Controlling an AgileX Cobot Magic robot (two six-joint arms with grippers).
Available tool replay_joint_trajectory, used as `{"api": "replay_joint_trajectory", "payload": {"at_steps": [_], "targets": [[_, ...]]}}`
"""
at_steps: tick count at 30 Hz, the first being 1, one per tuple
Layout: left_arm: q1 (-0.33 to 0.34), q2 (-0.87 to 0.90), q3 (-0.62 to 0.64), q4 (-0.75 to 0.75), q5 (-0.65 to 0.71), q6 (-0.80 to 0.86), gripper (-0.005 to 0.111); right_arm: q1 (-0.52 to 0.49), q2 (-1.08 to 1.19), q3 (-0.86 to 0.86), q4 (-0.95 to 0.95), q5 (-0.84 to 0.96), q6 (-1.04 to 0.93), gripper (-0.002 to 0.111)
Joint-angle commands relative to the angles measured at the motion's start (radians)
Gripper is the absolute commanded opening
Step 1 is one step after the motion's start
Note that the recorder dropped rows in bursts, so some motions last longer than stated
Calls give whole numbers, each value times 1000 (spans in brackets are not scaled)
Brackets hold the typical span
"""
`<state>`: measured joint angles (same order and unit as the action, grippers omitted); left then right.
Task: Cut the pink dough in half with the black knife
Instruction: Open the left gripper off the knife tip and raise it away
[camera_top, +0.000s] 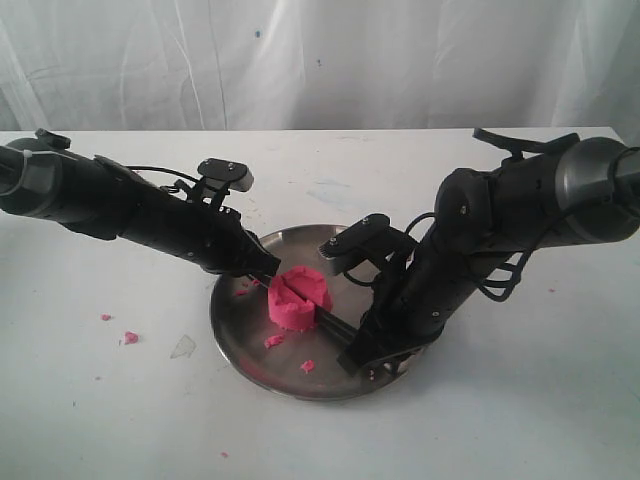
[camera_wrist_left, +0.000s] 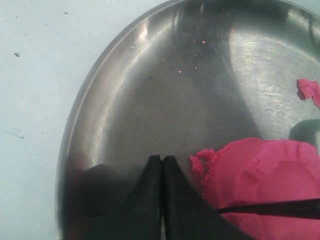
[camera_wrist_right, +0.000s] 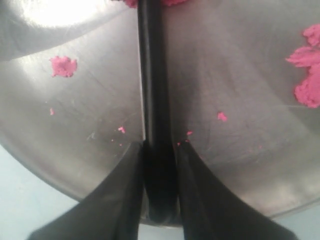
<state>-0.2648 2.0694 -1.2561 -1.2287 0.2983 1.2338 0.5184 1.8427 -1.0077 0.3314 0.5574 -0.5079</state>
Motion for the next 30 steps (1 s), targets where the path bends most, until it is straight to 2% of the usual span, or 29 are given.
{"api": "replay_joint_trajectory", "payload": {"at_steps": [1,12,18,23,30], "targets": [[-1,14,10,19,36,0,0,-1,14,4,-9,-4,14,0],[-1,-92,10,26,25,0,0,-1,14,4,-9,-2,14,0],[-1,-191,16,87,124,-24,0,-1,14,4,-9,0,14,0],[-1,-301,75,220,138,-172,0,-1,14,4,-9,0,14,0],[-1,-469,233,422,136,-389,0,-1,14,4,-9,0,14,0]]}}
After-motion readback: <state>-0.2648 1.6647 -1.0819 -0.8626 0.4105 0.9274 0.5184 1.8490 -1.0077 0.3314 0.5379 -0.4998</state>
